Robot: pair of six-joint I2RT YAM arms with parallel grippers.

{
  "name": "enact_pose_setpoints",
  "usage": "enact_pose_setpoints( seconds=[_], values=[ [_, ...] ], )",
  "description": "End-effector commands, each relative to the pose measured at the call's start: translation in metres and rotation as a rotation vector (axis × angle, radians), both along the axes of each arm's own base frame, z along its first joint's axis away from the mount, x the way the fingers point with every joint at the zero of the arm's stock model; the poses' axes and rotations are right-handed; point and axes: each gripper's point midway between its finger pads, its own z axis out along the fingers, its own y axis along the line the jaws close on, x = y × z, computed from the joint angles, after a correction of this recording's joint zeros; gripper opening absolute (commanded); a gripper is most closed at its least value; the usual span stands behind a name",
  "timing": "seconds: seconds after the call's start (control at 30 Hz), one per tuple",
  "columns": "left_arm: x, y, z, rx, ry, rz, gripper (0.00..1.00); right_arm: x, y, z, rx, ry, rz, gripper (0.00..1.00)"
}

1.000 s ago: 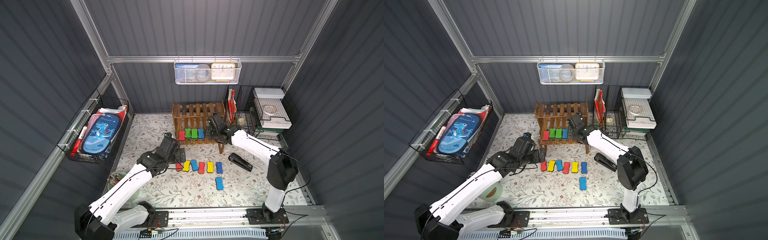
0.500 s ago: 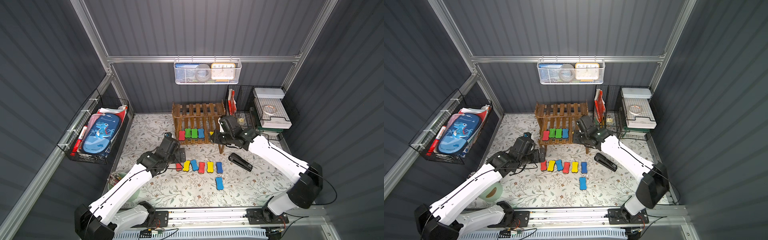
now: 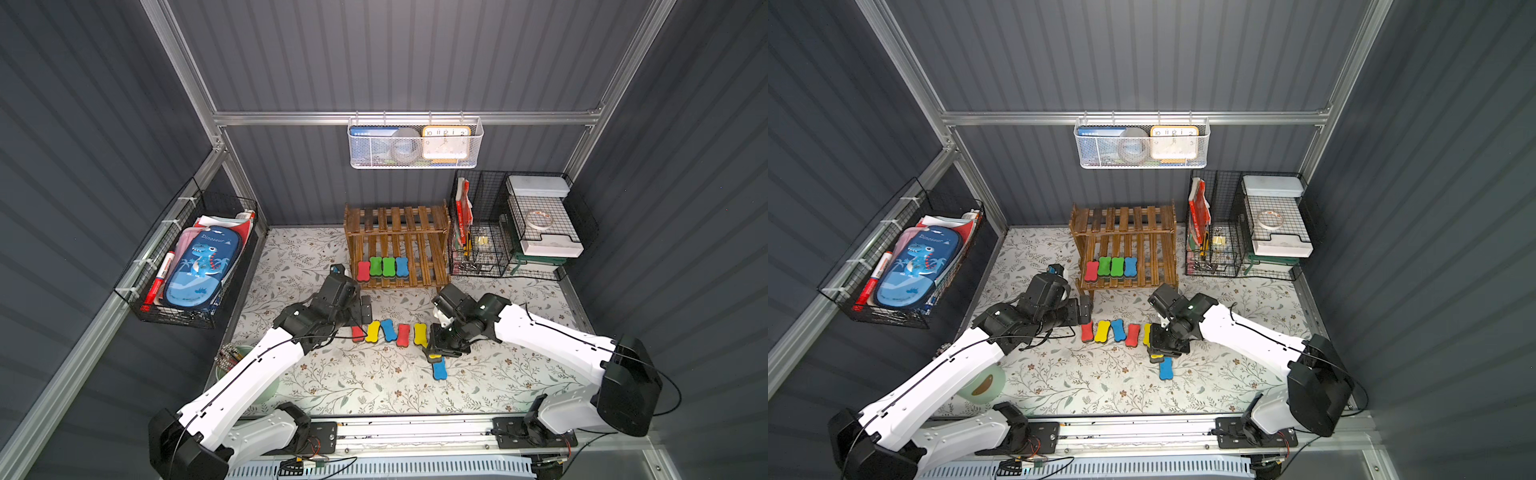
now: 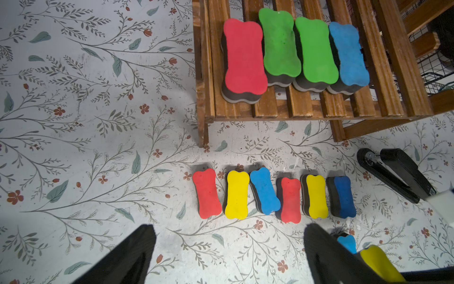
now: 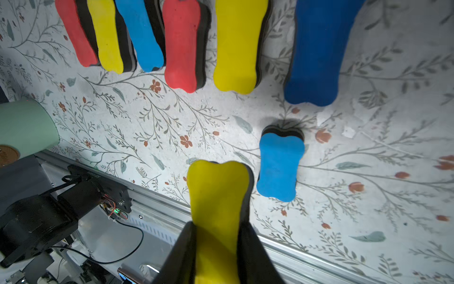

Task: Remove the whiteboard erasers from the shelf
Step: Pick up the whiteboard eraser from the shelf, then place the whiteboard eraser at the center of the board.

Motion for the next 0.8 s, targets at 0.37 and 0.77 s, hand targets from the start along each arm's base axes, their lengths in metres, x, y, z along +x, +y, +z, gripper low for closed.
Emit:
enact_pose_setpoints(
  seconds=[0.37,0.77],
  values=[
    [-0.002,0.002,0.009,0.009,-0.010,-0.012,0.99,0.006,0.016,-0.043,-0.073,0.023,0.059,0.29],
    [0.001,-0.002,0.002,0.010,0.004,-0.014,0.99,0.011,0.020,-0.062,-0.113,0.034,0.096,0.29]
  ],
)
